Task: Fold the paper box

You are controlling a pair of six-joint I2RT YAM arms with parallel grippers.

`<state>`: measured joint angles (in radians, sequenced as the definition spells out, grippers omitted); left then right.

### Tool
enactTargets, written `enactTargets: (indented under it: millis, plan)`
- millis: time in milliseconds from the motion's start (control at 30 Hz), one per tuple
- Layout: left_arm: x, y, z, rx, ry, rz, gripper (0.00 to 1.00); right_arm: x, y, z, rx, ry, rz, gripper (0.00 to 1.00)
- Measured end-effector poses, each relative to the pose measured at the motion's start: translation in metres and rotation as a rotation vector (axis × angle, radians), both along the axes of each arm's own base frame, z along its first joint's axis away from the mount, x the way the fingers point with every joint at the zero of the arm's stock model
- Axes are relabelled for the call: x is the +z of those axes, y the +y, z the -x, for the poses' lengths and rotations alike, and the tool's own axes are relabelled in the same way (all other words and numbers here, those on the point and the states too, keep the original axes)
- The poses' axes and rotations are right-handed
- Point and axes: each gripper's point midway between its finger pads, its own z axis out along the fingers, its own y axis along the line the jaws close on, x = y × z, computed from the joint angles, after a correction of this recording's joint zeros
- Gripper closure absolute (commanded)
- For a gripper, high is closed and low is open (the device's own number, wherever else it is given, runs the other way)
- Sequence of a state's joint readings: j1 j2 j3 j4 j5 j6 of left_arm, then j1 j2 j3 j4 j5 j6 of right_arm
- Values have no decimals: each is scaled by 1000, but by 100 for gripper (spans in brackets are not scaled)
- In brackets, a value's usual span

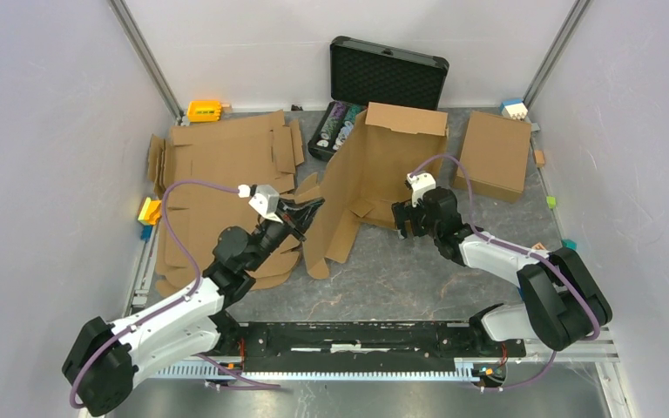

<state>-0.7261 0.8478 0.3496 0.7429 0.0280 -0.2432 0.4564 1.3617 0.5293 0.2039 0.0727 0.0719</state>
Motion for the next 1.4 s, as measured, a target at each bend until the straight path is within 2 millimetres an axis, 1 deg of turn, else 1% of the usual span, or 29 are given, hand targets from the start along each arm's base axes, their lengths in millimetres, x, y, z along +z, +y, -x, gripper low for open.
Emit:
enactTargets:
  millis: [167,400,467,533,567,633,667,733,767,833,867,1000,1133,1167,1200,1267,1333,1400]
  plan:
    - [0,-9,2,-44,8,-7,98,0,-1,0,-4,-1,2,2]
    - [-5,-22,11,-132,10,-16,97,0,-1,0,-4,-1,1,2]
    - [-6,-26,14,-162,12,-13,95,0,-1,0,-5,-1,0,2]
    - [-6,-31,18,-198,22,-2,90,0,-1,-1,-11,-1,0,2]
    - [-6,-33,19,-213,29,8,87,0,-2,-1,-17,-1,0,2]
    - [-7,-35,21,-229,46,21,77,0,-4,-2,-29,-3,2,2]
    - [-7,-35,21,-230,55,26,70,0,-5,-2,-35,-2,0,2]
    - [-10,-33,19,-211,84,29,51,1,-7,-3,-52,-2,-5,2]
    - [-15,-31,18,-195,110,27,45,1,-9,-4,-60,-2,-7,2]
    - [-25,-25,14,-148,162,23,36,2,-11,-5,-72,-4,-11,2]
    - [-31,-21,11,-118,190,19,35,3,-11,-5,-74,-7,-14,2]
    - [-56,-8,-1,-13,265,-23,34,8,-10,-8,-76,-24,-27,2]
    - [-77,-5,-11,42,314,-74,35,8,-9,-8,-76,-26,-32,2]
    - [-83,-5,-14,53,323,-97,38,8,-9,-8,-76,-27,-33,2]
    - [-89,-6,-17,61,330,-120,42,8,-9,-8,-75,-26,-33,2]
    - [-95,-9,-24,72,338,-152,56,8,-9,-8,-75,-25,-32,2]
    - [-94,-14,-30,76,332,-172,74,7,-9,-9,-76,-22,-31,2]
    - [-90,-16,-34,77,321,-178,85,7,-9,-10,-79,-21,-29,2]
